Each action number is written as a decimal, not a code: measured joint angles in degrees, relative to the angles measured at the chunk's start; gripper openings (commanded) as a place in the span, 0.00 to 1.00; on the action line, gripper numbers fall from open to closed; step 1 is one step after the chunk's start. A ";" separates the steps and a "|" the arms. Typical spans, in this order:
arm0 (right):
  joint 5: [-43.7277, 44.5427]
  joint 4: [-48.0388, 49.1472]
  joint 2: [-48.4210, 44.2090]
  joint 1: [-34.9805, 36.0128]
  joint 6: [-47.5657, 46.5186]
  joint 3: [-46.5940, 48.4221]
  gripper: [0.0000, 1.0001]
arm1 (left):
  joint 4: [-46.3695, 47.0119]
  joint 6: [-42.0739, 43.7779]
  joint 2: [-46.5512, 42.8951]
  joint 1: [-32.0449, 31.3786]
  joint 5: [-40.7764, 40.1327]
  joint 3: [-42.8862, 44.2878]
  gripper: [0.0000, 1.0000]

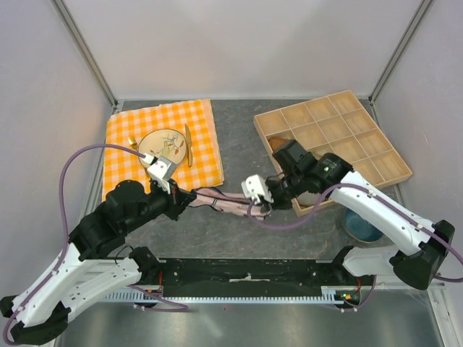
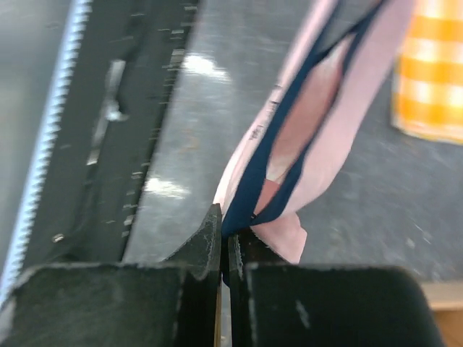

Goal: Roll the underwear
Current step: Flatten out the underwear at the center of the board.

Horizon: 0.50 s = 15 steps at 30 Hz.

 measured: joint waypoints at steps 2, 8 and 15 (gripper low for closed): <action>-1.36 -3.87 -0.90 4.66 -0.94 -0.61 0.00 | -2.10 -1.79 -1.14 0.02 3.13 0.46 0.02; -4.33 -4.42 -5.75 6.78 3.45 -2.60 0.00 | -7.82 -5.66 -1.90 0.02 9.88 2.03 0.02; 3.41 11.76 6.40 -4.87 20.28 -9.55 0.42 | -0.42 -6.58 10.21 2.27 7.58 -4.11 0.26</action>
